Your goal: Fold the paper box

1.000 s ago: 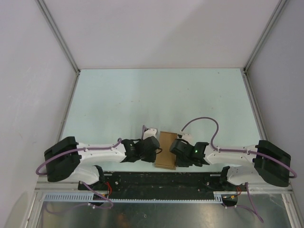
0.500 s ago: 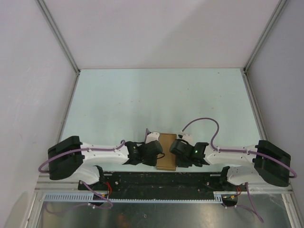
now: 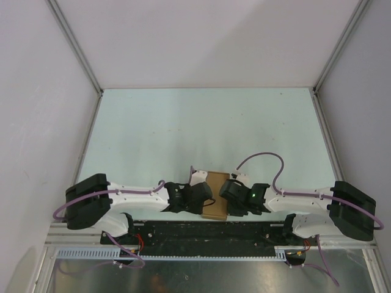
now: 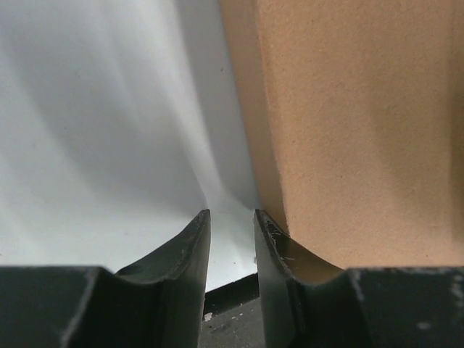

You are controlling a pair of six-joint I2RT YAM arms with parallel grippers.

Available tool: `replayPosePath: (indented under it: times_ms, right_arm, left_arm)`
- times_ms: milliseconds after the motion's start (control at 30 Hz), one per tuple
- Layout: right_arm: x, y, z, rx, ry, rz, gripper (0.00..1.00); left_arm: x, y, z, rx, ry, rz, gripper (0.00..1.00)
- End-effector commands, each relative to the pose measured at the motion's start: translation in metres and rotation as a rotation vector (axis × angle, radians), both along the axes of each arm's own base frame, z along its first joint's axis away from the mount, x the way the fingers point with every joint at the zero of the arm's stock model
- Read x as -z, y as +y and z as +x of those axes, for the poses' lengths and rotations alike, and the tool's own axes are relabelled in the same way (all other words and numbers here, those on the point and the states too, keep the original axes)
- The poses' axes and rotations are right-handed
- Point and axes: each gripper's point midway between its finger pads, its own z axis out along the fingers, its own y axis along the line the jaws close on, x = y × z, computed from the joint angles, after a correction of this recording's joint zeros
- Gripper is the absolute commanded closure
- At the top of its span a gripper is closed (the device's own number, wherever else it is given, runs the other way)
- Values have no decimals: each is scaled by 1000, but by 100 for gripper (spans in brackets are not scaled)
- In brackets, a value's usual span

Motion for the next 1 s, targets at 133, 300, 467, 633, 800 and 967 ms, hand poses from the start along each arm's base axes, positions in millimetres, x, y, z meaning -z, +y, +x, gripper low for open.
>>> replayPosePath:
  times_ms: [133, 300, 467, 633, 800, 967]
  right_arm:
    - [-15, -8, 3, 70, -58, 0, 90]
    - [-16, -10, -4, 65, -45, -6, 89]
    - [-12, -12, -7, 56, -38, -25, 89]
    - [-17, 2, 0, 59, -63, 30, 89]
    - [-17, 3, 10, 76, -77, 40, 88]
    - [-27, 3, 41, 95, -118, 85, 88]
  left_arm:
    - [-21, -18, -3, -24, -16, -139, 63]
    - [-18, -14, -5, -24, -6, -135, 63]
    - [-11, -12, -6, -25, -2, -112, 63]
    - [-13, -20, -3, -15, -8, -110, 63]
    - [-22, -27, 5, -10, -44, -119, 62]
    - [-28, -32, 19, 4, -91, -100, 62]
